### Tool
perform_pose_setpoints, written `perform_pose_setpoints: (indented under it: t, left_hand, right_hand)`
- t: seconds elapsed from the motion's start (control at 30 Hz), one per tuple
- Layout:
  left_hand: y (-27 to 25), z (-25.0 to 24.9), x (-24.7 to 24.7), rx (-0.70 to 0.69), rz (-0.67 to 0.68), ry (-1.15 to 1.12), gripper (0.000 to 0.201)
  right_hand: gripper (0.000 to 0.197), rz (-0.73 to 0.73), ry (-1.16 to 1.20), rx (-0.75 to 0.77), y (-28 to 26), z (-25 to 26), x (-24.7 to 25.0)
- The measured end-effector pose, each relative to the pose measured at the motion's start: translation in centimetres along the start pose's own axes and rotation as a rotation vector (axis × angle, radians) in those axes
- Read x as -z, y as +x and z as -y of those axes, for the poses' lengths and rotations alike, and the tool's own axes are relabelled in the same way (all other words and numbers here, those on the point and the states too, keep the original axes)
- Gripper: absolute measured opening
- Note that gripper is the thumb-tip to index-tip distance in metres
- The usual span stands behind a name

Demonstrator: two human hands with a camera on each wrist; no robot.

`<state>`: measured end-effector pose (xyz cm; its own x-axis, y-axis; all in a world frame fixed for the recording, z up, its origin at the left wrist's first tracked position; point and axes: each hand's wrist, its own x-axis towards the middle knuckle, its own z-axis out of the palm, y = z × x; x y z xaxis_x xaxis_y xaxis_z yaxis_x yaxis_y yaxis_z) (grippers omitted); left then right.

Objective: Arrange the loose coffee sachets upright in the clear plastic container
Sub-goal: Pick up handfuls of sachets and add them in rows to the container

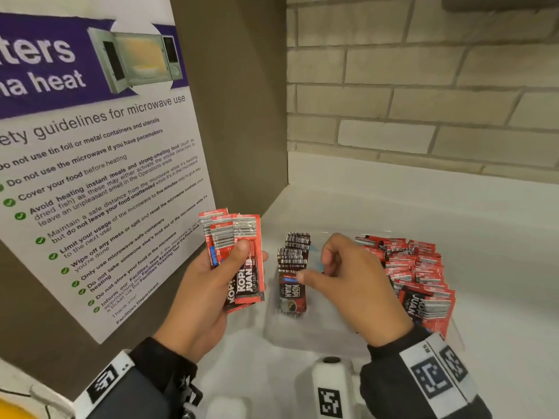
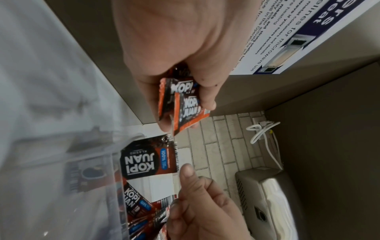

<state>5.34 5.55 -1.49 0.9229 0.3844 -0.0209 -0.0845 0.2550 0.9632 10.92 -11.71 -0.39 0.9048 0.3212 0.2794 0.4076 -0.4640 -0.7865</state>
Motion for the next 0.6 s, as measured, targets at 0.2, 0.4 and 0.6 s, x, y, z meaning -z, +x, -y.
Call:
perform_pose_setpoints:
  t: [0.2, 0.4, 0.6]
  left_hand:
    - [-0.2, -0.2, -0.5, -0.023, 0.005, -0.075, 0.036]
    - [-0.2, -0.7, -1.8, -0.103, 0.034, -0.099, 0.037]
    - [-0.4, -0.5, -1.8, -0.109, 0.033, -0.110, 0.033]
  right_hand:
    - [0.031, 0.059, 0.199, -0.013, -0.5, 1.4, -0.5]
    - [0.022, 0.204, 0.405, -0.045, -0.9, 2.2, -2.3]
    - [0.020, -0.032, 0.288, 0.164, -0.8, 1.9, -1.9]
